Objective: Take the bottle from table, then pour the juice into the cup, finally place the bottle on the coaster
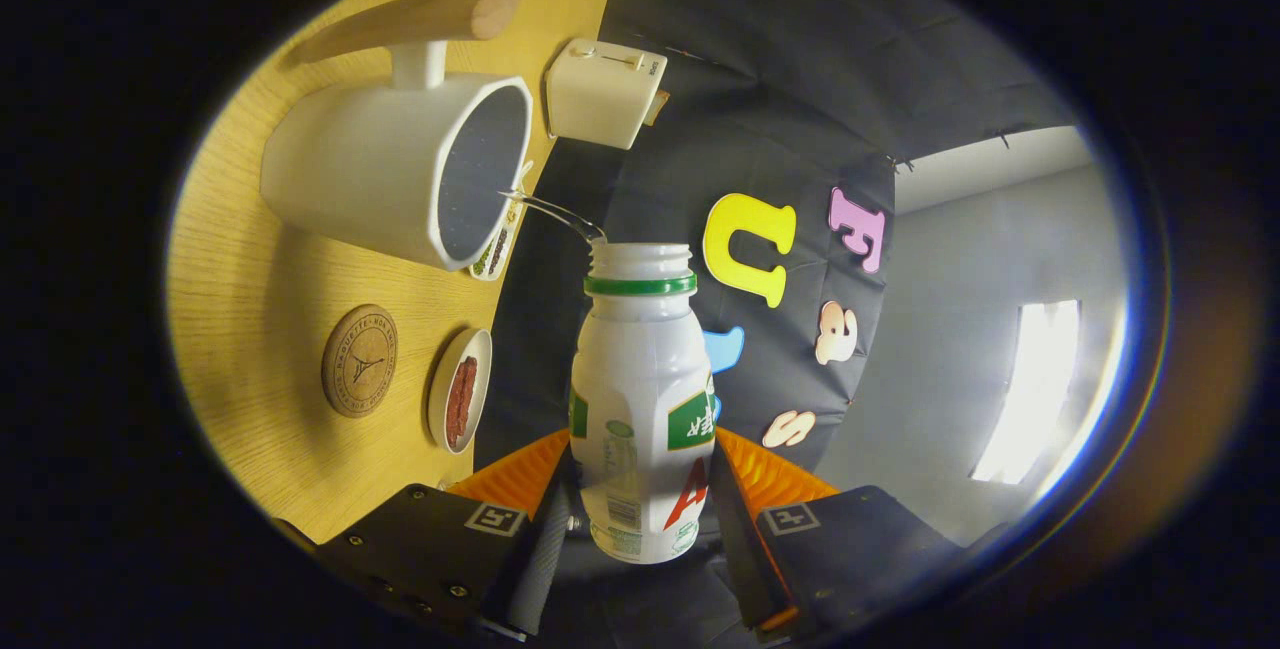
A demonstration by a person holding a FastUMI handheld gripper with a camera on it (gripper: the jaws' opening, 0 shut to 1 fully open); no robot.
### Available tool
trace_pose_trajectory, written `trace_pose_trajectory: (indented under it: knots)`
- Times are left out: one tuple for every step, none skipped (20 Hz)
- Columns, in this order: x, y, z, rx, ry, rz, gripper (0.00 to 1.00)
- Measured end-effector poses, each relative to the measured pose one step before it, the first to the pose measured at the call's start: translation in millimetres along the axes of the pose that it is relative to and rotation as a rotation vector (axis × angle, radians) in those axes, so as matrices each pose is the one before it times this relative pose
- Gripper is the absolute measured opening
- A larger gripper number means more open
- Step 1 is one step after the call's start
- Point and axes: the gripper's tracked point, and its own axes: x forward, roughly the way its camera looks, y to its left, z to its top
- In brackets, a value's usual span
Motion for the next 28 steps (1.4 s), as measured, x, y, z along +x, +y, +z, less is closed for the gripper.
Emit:
trace_pose_trajectory:
  knots:
    - [-0.35, 0.21, -0.01, -0.00226, -0.00075, 0.001, 0.71]
    - [-0.52, -0.05, 0.02, -0.00211, 0.00083, 0.00129, 0.71]
    - [-0.17, -0.12, -0.26, -0.00228, -0.00018, -0.00027, 0.71]
    - [0.15, -0.46, 0.14, -0.00382, -0.00011, -0.0007, 0.71]
    - [-0.38, -0.27, 0.21, -0.00436, -0.00024, -0.00189, 0.71]
    - [0.25, -0.05, -0.55, -0.00425, 0.0003, -0.001, 0.71]
    - [-0.09, -0.07, 0.28, -0.0041, -0.00024, -0.00142, 0.71]
    - [-0.23, -0.27, -0.33, -0.00335, -0.00069, -0.00041, 0.71]
    - [0.07, 0.1, 0.04, -0.0036, -0.0004, -0.00038, 0.71]
    - [0.03, -0.6, -0.09, -0.00365, -0.00078, -0.00188, 0.71]
    - [-0.23, -0.16, 0.1, -0.00303, -0.00054, -0.0023, 0.71]
    - [-0.1, 0.26, 0.32, -0.00338, 0.00043, -0.00061, 0.71]
    - [-0.3, 0.05, 0.18, -0.00227, -0.0002, -0.00117, 0.71]
    - [0.28, -0.19, -0.59, -0.00261, 0.00021, -0.0004, 0.71]
    - [-0.17, -0.09, -0.08, -0.00223, 0.00008, -0.0004, 0.71]
    - [0.14, 0.0, 0.13, -0.00239, -0.00005, 0.00066, 0.71]
    - [-0.17, -0.1, 0.26, -0.00186, -0.00038, -0.00031, 0.71]
    - [-0.41, -0.33, 0.5, -0.0018, -0.0016, -0.00091, 0.71]
    - [-0.34, -0.07, 0.44, -0.00185, -0.00167, -0.00229, 0.71]
    - [0.15, 0.08, 0.4, -0.00321, -0.00247, -0.00135, 0.71]
    - [-0.7, 0.13, 0.39, -0.0029, -0.00115, -0.0011, 0.71]
    - [0.08, 0.01, 0.06, -0.00249, -0.00178, 0.00031, 0.71]
    - [-0.26, -0.37, 0.52, -0.00166, -0.00235, -0.00035, 0.71]
    - [-0.2, -0.24, 0.63, -0.00191, -0.00273, -0.00069, 0.71]
    - [-0.65, 0.06, 0.11, -0.00157, -0.00212, -0.00059, 0.71]
    - [0.35, 0.11, 0.9, -0.00098, -0.00281, -0.00082, 0.71]
    - [0.0, -0.1, 0.37, -0.00294, -0.0031, -0.0002, 0.71]
    - [-0.02, -0.13, 0.36, -0.0041, -0.00382, 0.00039, 0.71]
